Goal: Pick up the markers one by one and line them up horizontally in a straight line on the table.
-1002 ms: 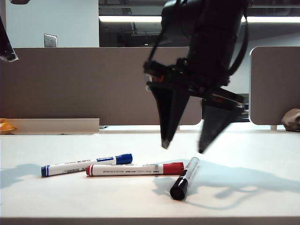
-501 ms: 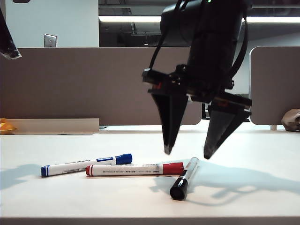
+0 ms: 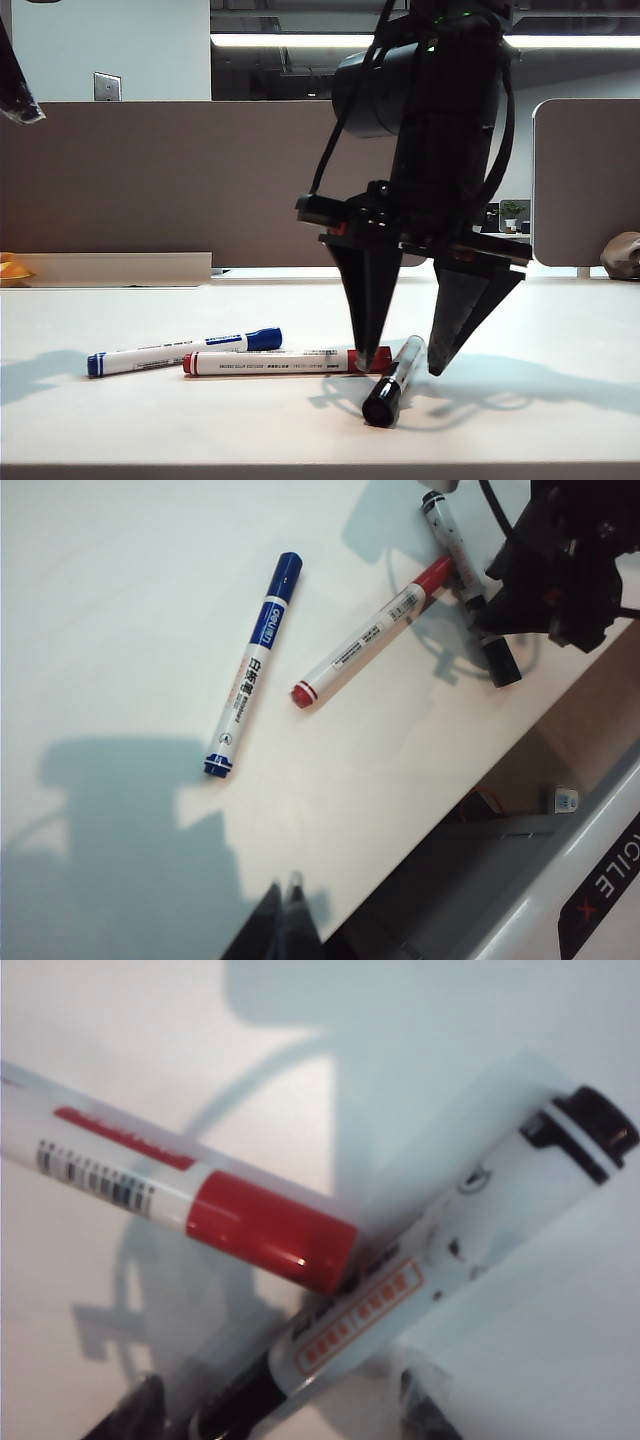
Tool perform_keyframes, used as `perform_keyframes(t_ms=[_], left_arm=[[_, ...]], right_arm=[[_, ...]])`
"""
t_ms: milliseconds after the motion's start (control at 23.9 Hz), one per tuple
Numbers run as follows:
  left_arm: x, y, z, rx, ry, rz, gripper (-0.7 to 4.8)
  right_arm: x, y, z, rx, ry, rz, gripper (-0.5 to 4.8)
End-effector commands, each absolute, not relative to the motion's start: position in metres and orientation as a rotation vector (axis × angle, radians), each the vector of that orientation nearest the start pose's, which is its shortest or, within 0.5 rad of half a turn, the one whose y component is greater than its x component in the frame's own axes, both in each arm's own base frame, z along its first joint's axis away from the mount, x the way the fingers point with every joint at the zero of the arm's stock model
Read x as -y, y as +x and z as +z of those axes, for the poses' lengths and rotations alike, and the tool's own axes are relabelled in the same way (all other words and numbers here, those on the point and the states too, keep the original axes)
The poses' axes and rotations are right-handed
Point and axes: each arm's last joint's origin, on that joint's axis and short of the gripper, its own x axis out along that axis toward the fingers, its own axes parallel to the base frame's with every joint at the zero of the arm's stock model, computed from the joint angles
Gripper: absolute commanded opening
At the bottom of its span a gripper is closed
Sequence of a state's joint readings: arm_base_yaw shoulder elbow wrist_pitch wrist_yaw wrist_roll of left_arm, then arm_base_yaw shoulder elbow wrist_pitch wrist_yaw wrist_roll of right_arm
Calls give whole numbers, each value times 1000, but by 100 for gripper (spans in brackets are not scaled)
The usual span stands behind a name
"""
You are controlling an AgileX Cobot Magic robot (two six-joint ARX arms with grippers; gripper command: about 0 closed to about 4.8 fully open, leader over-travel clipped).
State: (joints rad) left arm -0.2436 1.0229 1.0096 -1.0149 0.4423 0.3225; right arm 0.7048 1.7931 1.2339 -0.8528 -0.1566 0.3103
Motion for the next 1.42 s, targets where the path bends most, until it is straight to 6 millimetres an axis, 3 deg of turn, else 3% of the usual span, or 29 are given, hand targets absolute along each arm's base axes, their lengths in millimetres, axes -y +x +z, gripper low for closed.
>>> perform_keyframes(t_ms=[42, 418, 585, 919, 1253, 1294, 1420], left_arm=[[55, 168, 307, -919, 179, -791, -5], [55, 168, 307, -920, 179, -791, -5], [55, 168, 307, -920, 179, -791, -5], [55, 168, 307, -919, 179, -791, -5], [53, 161, 310, -915, 187, -792, -5], [53, 161, 310, -913, 188, -792, -5], [53, 160, 311, -911, 188, -792, -5]], right_arm=[[-221, 252, 189, -1454, -141, 486, 247], [-223, 254, 164, -1551, -177, 458, 241], [-222, 254, 164, -1555, -196, 470, 187], [-215, 250, 164, -1599, -291, 427, 156], [-197, 267, 172, -1606, -253, 389, 127], [-194, 270, 173, -1606, -263, 397, 92], [-185, 274, 176, -1607, -316, 376, 92]])
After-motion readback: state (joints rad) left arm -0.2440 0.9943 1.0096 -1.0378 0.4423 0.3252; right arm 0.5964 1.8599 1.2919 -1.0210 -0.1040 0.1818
